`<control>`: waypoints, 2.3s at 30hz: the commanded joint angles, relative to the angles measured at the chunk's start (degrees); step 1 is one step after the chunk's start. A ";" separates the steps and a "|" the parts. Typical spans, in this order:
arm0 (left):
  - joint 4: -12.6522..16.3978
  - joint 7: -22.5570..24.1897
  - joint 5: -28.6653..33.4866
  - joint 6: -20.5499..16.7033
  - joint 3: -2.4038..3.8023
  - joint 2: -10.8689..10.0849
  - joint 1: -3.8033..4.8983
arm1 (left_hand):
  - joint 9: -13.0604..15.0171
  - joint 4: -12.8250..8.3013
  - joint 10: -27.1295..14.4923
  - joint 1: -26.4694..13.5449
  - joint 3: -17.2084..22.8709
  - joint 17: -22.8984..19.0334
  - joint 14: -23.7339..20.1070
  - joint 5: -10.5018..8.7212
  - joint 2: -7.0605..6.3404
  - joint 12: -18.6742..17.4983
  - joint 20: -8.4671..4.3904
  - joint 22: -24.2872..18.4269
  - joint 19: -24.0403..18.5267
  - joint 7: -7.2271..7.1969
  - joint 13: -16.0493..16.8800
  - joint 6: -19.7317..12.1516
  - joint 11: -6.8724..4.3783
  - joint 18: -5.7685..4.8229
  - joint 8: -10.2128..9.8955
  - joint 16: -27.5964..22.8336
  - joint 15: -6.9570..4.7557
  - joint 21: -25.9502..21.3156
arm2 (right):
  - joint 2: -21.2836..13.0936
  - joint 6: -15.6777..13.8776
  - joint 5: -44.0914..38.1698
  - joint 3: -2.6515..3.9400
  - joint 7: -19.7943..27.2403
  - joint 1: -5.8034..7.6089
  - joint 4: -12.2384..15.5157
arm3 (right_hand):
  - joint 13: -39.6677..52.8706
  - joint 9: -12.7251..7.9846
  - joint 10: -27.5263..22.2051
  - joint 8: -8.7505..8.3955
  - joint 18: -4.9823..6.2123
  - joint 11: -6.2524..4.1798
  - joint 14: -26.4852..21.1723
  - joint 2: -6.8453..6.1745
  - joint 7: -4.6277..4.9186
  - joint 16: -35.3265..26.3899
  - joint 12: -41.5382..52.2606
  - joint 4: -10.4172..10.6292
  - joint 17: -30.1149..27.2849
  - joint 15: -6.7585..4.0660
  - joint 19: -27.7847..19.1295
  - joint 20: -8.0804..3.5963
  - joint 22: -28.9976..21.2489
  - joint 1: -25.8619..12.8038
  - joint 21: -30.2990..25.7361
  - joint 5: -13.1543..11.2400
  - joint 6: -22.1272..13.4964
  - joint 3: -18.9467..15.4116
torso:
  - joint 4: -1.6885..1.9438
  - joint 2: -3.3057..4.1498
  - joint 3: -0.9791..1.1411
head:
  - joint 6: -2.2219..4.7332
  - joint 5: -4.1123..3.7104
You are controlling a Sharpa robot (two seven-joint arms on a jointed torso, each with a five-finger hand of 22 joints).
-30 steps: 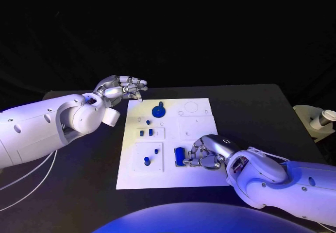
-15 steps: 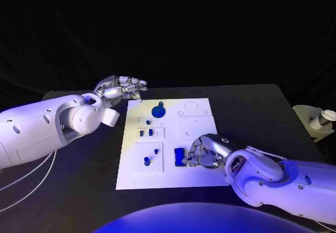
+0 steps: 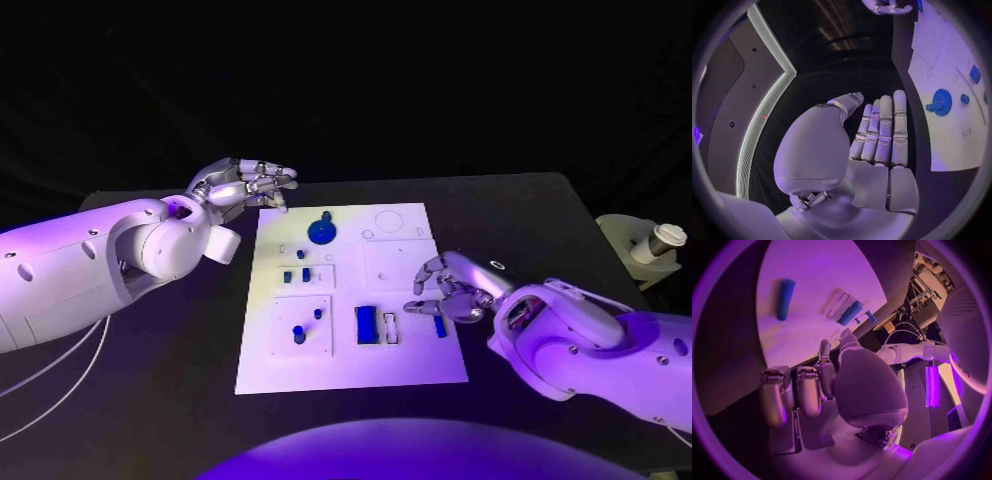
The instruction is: Assemble the parts on the task board
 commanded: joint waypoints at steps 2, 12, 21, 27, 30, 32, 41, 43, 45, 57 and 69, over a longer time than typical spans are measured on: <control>0.17 0.65 0.30 0.76 0.02 0.13 0.04 | -0.09 0.42 -0.27 0.00 -0.02 0.04 -0.08 0.00 0.39 0.17 -0.02 -0.07 0.37 0.01 -0.06 -0.21 -0.01 0.74 0.21 -0.30 0.22 -0.40 | -2.99 2.84 5.36 -0.05 4.31 1.32 -0.44 | 2.53 -0.79 -0.89 -1.56 -0.82 0.58 4.47 0.38 0.67 -0.30 -3.09 0.63 7.93 0.76 6.04 0.77 15.10 1.55 0.26 -0.41 -1.11 0.07 | -0.12 -0.07 -0.11 | 0.30 -1.02; 0.47 1.44 1.03 0.77 -0.01 -0.05 0.03 | -0.05 1.93 -0.33 -1.65 -1.16 0.24 -0.06 -0.33 -0.05 0.53 0.19 -0.85 0.56 -0.19 -0.03 -0.37 -0.09 0.73 0.58 -0.11 0.30 -1.47 | -9.14 5.16 1.48 -0.79 1.86 1.51 -0.18 | 2.92 -1.20 -0.35 -2.06 -0.82 0.65 4.62 0.46 0.62 -0.03 -2.40 0.94 8.51 0.93 6.04 1.08 15.10 0.14 0.26 -0.58 0.41 -0.43 | -0.25 -0.08 -0.08 | 0.30 -1.98; 0.56 1.30 1.15 0.83 -0.03 -0.23 0.02 | -0.05 1.93 -0.33 -1.65 -1.16 0.24 -0.06 -0.33 -0.05 0.53 0.19 -0.85 0.56 -0.19 -0.03 -0.37 -0.09 0.73 0.58 -0.11 0.30 -1.47 | -8.31 3.62 -0.52 -1.04 -0.83 -1.86 0.13 | 3.08 -1.26 -0.12 -2.09 -0.82 0.46 4.65 0.41 0.39 0.03 -2.13 0.99 8.66 0.79 6.04 1.04 15.10 -1.17 0.26 -0.69 1.38 -0.92 | -0.07 -0.04 -0.08 | 0.09 -1.86; 0.61 1.15 1.15 1.10 -0.04 -0.30 0.02 | -0.03 1.94 -0.39 -1.37 -1.20 0.30 -0.08 -0.23 0.02 0.61 0.17 -1.07 0.73 -0.23 -0.02 -0.42 -0.14 0.77 0.69 -0.06 0.24 -1.73 | -6.65 1.88 -0.96 -1.06 -2.56 -3.06 -0.38 | 4.07 -1.27 0.64 -2.17 -0.82 0.33 4.73 0.82 0.22 0.18 -0.47 0.98 8.97 0.67 6.04 0.96 15.10 -2.35 0.26 -0.34 1.86 -1.12 | 0.03 -0.01 -0.07 | 0.05 -1.84; 0.62 1.12 1.15 1.30 -0.04 -0.34 0.02 | -0.03 1.91 -0.41 -1.28 -1.20 0.30 -0.09 -0.22 0.02 0.62 0.16 -1.10 0.76 -0.23 -0.02 -0.43 -0.14 0.77 0.70 -0.06 0.24 -1.77 | -5.92 1.38 -1.09 -1.06 -3.12 -3.33 -0.67 | 4.23 -1.27 0.76 -2.19 -0.82 0.30 4.75 0.88 0.20 0.22 -0.21 0.99 9.07 0.65 6.04 0.94 15.10 -2.54 0.26 -0.19 1.94 -1.16 | 0.01 -0.01 -0.07 | 0.15 -1.82; 0.63 1.10 1.14 1.37 -0.04 -0.35 0.02 | -0.03 1.91 -0.41 -1.28 -1.20 0.30 -0.09 -0.22 0.02 0.62 0.16 -1.10 0.76 -0.23 -0.02 -0.43 -0.14 0.77 0.70 -0.06 0.24 -1.77 | -5.58 1.20 -1.13 -1.06 -3.32 -3.43 -0.85 | 4.26 -1.27 0.79 -2.20 -0.82 0.28 4.75 0.96 0.19 0.22 -0.16 1.01 9.07 0.63 6.04 0.93 15.10 -2.66 0.26 -0.12 1.98 -1.16 | 0.01 -0.01 -0.12 | 0.21 -1.78; 0.70 1.08 1.12 1.63 -0.04 -0.41 0.01 | -0.03 1.82 -0.45 -1.05 -1.19 0.32 -0.13 -0.19 0.04 0.65 0.14 -1.18 0.84 -0.23 -0.02 -0.48 -0.15 0.78 0.74 -0.06 0.22 -1.87 | -2.66 1.42 -1.87 -1.06 -4.08 -4.61 -2.94 | 4.30 -1.28 0.82 -2.27 -0.82 0.22 4.77 1.30 0.10 0.27 -0.12 0.90 9.15 0.59 6.04 0.89 15.10 -2.59 0.26 0.09 2.03 -0.98 | 0.01 -0.01 -0.10 | 0.13 -1.44; 0.71 1.07 1.12 1.64 -0.05 -0.43 0.01 | -0.03 1.82 -0.45 -1.05 -1.19 0.32 -0.13 -0.19 0.04 0.65 0.14 -1.18 0.84 -0.23 -0.02 -0.48 -0.15 0.78 0.74 -0.06 0.22 -1.87 | -2.14 1.67 -2.13 -1.05 -4.18 -4.82 -3.27 | 4.31 -1.29 0.83 -2.33 -0.82 0.18 4.77 1.39 0.05 0.25 -0.11 0.82 9.11 0.56 6.04 0.86 15.10 -2.33 0.26 0.18 2.03 -0.86 | 0.01 -0.01 -0.09 | 0.13 -1.35; 0.71 1.07 1.11 1.66 -0.05 -0.44 0.01 | -0.03 1.82 -0.45 -1.05 -1.19 0.32 -0.13 -0.19 0.04 0.65 0.14 -1.18 0.84 -0.23 -0.02 -0.48 -0.15 0.78 0.74 -0.06 0.22 -1.87 | -1.67 2.08 -2.51 -1.05 -4.31 -5.00 -3.64 | 4.30 -1.32 0.79 -2.48 -0.82 0.10 4.77 1.52 -0.03 0.26 -0.17 0.65 9.14 0.47 6.04 0.79 15.10 -1.47 0.26 0.39 2.01 -0.50 | 0.01 -0.02 -0.10 | 0.08 -1.30; 0.73 1.00 1.10 1.69 -0.05 -0.50 0.01 | -0.02 1.79 -0.47 -0.92 -1.17 0.33 -0.16 -0.17 0.07 0.67 0.13 -1.22 0.89 -0.22 -0.02 -0.51 -0.14 0.78 0.76 -0.06 0.21 -1.92 | -0.49 4.65 -5.63 -1.05 -5.27 -5.50 -4.47 | 4.44 -1.85 0.56 -3.61 -0.82 -0.37 4.79 1.00 -0.51 0.30 -0.33 -0.99 9.29 -0.01 6.04 0.32 15.10 7.56 0.26 -0.95 2.62 4.89 | 0.00 -0.03 -0.12 | -0.03 -1.20; 0.82 0.88 1.07 1.67 -0.05 -0.77 0.01 | -0.03 1.69 -0.53 -0.68 -1.14 0.34 -0.19 -0.16 0.12 0.69 0.10 -1.28 0.97 -0.18 -0.03 -0.56 -0.13 0.78 0.79 -0.06 0.21 -1.98 | -0.34 2.93 -7.12 -1.03 -5.82 -5.63 -2.80 | 4.47 0.81 0.71 -2.19 -0.82 -0.33 4.84 -7.80 -0.18 0.39 -0.76 -3.27 9.64 0.09 6.04 0.31 15.10 6.59 0.26 11.34 2.85 30.05 | -0.08 -0.04 -0.14 | 0.03 -1.01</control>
